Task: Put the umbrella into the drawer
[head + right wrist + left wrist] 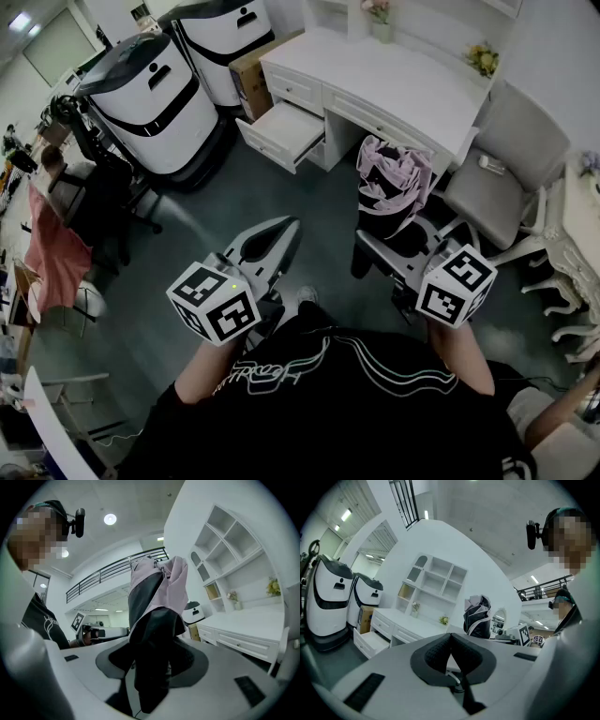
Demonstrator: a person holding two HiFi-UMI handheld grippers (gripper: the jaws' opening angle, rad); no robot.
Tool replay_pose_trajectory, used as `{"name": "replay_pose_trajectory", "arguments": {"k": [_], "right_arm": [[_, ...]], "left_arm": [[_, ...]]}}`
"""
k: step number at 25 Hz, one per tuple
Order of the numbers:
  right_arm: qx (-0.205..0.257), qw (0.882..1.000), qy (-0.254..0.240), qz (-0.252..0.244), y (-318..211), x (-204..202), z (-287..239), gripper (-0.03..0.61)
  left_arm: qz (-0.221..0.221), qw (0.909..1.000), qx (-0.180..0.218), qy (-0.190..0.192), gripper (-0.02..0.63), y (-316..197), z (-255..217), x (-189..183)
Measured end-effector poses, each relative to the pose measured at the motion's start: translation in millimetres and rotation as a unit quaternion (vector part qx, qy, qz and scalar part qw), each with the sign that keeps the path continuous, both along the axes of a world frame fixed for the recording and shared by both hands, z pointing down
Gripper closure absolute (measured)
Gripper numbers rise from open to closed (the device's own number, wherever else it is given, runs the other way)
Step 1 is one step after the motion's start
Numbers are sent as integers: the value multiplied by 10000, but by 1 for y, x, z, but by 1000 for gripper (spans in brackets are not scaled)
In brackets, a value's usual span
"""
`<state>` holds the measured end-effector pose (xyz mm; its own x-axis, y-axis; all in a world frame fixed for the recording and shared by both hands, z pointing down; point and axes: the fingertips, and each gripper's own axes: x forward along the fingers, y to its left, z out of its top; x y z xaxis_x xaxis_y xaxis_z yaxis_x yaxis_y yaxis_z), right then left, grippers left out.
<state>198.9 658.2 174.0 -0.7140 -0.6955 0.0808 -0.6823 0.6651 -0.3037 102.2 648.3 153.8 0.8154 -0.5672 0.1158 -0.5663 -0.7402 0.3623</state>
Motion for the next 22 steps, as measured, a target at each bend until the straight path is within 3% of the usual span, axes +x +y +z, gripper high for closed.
{"name": "replay_pose_trajectory", "arguments": {"k": [10, 22], "right_arm": [[84, 9999, 30, -57, 21, -3, -5, 360], [-152, 9998, 26, -102, -32, -16, 12, 360]], "left_arm": [[-31, 9999, 119, 25, 596, 25, -3, -4], [-248, 9996, -21, 132, 595, -19, 11, -25]]}}
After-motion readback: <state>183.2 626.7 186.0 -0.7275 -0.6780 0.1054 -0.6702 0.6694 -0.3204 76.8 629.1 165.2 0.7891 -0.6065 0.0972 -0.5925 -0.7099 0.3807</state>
